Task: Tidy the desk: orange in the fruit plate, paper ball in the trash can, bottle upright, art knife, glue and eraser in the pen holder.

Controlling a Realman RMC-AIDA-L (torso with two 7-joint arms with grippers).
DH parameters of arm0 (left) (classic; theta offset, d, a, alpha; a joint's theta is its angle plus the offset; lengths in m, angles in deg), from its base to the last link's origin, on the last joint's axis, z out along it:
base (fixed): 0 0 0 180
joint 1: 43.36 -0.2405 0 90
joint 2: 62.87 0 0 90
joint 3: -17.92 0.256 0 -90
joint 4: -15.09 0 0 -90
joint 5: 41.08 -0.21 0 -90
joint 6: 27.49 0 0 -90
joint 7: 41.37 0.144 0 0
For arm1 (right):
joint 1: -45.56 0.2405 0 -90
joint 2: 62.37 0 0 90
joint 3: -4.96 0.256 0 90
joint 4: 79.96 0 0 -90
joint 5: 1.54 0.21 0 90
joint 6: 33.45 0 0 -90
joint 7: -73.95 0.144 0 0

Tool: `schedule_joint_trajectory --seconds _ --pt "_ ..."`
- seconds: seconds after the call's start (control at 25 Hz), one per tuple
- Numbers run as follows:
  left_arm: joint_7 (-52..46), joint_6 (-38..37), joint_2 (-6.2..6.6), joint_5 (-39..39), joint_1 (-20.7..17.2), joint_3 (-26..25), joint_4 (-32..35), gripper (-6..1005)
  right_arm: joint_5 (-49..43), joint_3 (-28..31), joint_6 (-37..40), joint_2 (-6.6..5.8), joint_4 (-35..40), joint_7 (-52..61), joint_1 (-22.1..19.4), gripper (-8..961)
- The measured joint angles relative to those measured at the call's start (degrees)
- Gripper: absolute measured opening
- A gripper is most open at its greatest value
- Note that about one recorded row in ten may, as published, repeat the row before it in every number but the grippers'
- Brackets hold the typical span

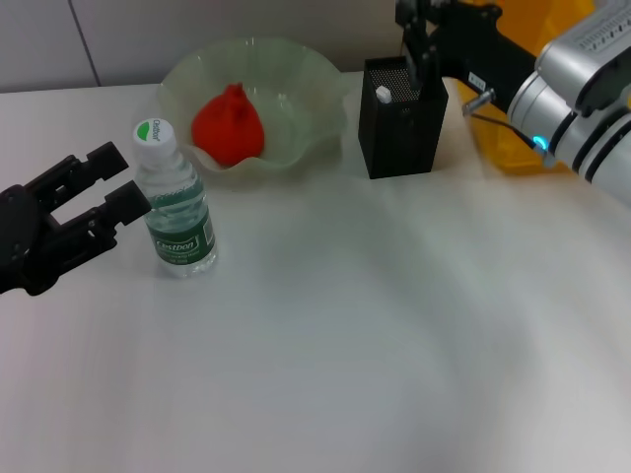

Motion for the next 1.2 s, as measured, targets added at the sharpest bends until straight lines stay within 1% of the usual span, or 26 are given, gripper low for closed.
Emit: schedule_joint_trajectory --seconds 0.24,0.72,1.16,1.2 --pt "1.3 0.2 0.09 0.0 0.2 0.0 -1.4 775 -0.2 0.1 -1.5 -0.17 -0.9 -0.2 -0.2 144" --pt "1.4 0.2 -0.03 0.0 0.0 -0.1 -1.4 775 -0.4 -0.5 -3.7 -0.23 -1.2 -0.2 -0.2 149" --pt "1.4 0.0 -0.1 0.0 0.0 0.0 -1.8 775 -0.7 -0.7 -6.6 -0.39 -0.9 0.5 0.7 161" --pt "1.3 -0.1 -0.1 0.0 0.0 0.0 -1.9 775 -0.7 -0.7 -6.6 -0.39 -0.9 0.5 0.7 181"
